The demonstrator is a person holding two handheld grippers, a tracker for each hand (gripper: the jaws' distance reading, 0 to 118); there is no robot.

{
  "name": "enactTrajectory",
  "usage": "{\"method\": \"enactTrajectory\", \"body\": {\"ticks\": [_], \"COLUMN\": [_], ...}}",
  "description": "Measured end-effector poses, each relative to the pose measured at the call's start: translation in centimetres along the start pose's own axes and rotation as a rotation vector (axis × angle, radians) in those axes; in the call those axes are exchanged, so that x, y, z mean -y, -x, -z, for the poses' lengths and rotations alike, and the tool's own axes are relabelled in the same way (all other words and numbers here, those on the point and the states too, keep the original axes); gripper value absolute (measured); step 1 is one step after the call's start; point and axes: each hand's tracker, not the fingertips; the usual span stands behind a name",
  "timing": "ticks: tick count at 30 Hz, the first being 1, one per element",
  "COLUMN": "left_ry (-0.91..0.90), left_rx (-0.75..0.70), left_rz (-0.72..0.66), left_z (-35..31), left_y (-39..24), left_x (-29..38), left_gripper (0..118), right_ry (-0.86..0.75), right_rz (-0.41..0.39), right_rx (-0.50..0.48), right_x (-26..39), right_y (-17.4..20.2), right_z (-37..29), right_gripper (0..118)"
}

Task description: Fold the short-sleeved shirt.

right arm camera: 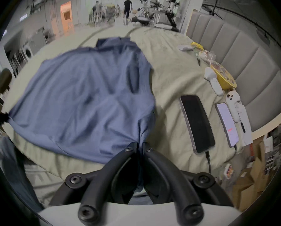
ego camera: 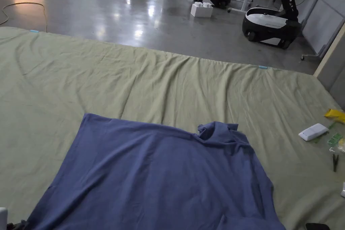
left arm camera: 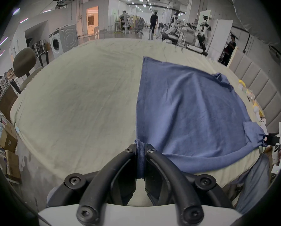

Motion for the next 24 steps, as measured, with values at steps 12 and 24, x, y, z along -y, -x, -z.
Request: {"method": "enactTrajectory", "body": {"ticks": [12,24], "left_ry": [-0.11,-0.087], "left_rx": [0.027,-0.001], "left_rz": [0.016,0.055], "left_z": [3.9,11.2], "left_y": [-1.1,-2.2], "left_x": [-8.7,-15.5], "left_gripper": [8,7], "right_ry": [-0.133,-0.171], "right_rz": [0.044,0.017], "right_rx": [-0.023,-0.01], "right_x": [-9.4,-16.3], "right_y": [-0.4,0.3], "right_z": [1.2,9.2], "right_gripper": [6,6]}}
